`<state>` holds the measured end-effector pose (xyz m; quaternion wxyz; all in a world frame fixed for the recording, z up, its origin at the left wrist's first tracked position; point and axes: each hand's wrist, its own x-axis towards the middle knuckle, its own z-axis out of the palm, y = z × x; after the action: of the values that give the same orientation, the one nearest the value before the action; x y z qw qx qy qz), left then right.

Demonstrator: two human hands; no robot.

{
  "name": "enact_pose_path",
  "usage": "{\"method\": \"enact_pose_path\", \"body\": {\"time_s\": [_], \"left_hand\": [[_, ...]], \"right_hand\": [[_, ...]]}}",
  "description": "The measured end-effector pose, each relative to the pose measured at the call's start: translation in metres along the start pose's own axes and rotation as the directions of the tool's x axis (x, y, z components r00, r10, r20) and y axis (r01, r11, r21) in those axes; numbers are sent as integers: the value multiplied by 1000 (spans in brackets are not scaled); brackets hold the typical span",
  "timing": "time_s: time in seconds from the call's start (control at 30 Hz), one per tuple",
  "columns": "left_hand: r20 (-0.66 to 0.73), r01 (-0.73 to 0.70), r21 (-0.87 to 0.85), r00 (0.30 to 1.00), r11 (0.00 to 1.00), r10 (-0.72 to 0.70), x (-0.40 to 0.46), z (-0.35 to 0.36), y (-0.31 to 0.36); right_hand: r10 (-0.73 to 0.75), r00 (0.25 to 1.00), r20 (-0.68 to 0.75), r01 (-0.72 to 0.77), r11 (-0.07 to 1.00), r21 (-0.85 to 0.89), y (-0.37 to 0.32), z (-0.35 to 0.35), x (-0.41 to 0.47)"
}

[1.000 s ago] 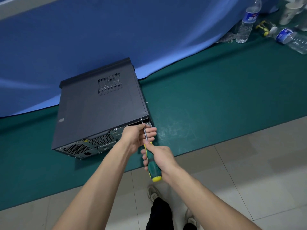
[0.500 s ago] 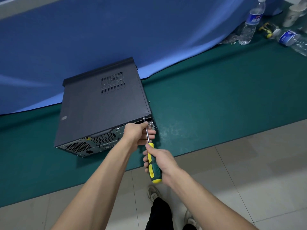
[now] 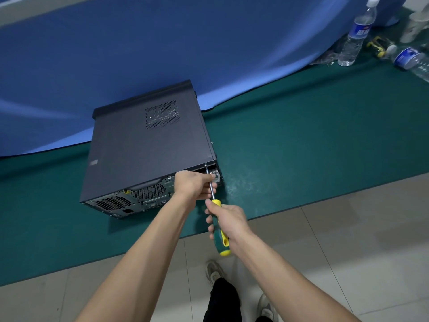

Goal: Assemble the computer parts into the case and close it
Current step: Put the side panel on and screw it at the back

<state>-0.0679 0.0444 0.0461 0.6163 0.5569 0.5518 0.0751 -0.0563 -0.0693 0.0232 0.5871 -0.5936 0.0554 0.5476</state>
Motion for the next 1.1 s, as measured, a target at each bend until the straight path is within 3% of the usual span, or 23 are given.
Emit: {"method": "enact_pose_path", "body": {"time_s": [0.07,0.17,0.27,0.33,0.4,0.5,0.57,0.63,0.7,0.8,0.9,0.97,1.03,1.1], "left_hand": [[75,33,-71,997,997,-28,-1,0,-3],[178,97,-186,982,978,-64,-1,1,-2],[158,112,-228,984,967,-76,-2,6,-1],[100,97,-228,992,969,-76,-2,8,1],[43,79,-198,996,977,-72,0,9,1],[3,53,-139,999,989,-53,0,13,1],[-2,34,-141,999,989,-34,-1,14,0],[73,54,-181,996,982,-42,-3,12,0],[156,97,-195,985,976,-67,-4,10,1],[142,112,-175,986,978,-87,-6,10,5],[122,122,-183,987,976,-100,-5,12,5],[129,126,-196,987,972,-101,-5,13,4],[136,119,-207,986,971,-92,-5,12,4],[144,110,-213,986,971,-80,-4,12,5]], "right_hand": [[30,998,61,-35,995,91,1,-2,0],[135,940,315,-243,910,336,-2,-9,1],[142,890,434,-330,857,397,-4,-14,0],[167,909,381,-280,924,262,-5,-15,-3],[143,964,225,-164,984,76,-4,-13,-5],[-34,999,-13,31,981,-190,4,-8,0],[-36,999,-8,35,996,-78,8,-7,4],[97,977,192,-143,960,241,5,-9,4],[144,910,388,-319,842,435,1,-11,3],[138,905,402,-307,865,396,0,-8,1],[140,976,165,-158,983,97,-3,-1,-3],[90,996,10,-90,995,-39,-6,0,-2],[137,989,45,-140,988,64,-12,-1,-1],[240,942,236,-305,904,300,-21,-6,-2]]}}
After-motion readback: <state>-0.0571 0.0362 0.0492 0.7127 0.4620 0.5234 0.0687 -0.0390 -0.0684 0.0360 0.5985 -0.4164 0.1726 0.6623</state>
